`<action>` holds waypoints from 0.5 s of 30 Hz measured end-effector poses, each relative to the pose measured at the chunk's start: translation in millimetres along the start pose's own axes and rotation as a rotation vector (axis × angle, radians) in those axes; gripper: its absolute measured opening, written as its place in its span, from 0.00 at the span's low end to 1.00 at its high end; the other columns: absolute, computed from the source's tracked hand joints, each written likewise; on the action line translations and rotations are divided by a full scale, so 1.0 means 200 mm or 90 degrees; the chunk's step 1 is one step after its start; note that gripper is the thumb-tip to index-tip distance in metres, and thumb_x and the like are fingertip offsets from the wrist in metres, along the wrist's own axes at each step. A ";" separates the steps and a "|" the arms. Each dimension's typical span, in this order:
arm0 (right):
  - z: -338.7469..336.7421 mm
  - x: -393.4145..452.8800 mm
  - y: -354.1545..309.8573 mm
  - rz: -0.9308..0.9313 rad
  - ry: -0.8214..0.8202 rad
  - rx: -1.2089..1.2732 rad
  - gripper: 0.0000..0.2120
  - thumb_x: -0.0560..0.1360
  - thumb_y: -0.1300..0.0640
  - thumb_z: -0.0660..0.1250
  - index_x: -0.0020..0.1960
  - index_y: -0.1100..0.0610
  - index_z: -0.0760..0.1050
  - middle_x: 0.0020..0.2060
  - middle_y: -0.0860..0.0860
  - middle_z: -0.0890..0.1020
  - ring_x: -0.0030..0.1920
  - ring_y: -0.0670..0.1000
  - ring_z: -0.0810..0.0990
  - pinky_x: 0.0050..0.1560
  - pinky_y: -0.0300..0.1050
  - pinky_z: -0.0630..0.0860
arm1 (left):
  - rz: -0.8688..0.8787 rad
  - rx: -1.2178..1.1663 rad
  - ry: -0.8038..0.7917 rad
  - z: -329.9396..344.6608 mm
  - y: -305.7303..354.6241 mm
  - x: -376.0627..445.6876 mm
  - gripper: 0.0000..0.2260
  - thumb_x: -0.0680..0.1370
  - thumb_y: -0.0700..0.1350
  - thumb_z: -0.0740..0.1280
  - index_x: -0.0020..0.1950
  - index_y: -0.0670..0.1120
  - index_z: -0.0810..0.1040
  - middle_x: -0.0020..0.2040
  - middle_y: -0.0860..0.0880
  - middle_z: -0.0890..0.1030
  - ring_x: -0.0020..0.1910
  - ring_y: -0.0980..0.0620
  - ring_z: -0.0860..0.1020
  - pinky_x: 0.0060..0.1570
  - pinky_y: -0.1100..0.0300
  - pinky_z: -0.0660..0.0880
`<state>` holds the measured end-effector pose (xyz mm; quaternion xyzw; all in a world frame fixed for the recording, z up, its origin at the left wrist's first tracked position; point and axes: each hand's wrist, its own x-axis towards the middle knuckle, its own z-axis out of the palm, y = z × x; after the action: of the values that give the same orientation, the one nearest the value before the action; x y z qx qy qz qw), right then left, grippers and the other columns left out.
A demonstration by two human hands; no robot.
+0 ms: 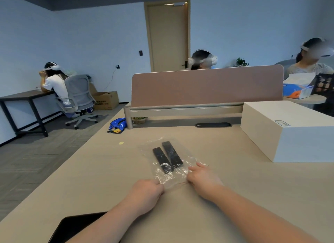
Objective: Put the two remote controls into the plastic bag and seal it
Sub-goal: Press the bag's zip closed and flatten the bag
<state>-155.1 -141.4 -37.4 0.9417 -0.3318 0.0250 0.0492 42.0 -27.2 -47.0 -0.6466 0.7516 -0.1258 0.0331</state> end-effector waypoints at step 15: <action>-0.08 0.01 -0.12 -0.120 0.078 0.040 0.13 0.75 0.51 0.59 0.56 0.55 0.75 0.56 0.52 0.81 0.59 0.55 0.75 0.59 0.49 0.72 | -0.014 0.084 0.149 -0.04 0.00 -0.04 0.16 0.55 0.50 0.80 0.27 0.49 0.73 0.25 0.54 0.75 0.23 0.54 0.76 0.16 0.67 0.65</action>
<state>-138.8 -122.8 -23.0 0.9666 -0.2370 0.0883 0.0421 41.0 -18.2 -41.0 -0.6321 0.7333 -0.2502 -0.0138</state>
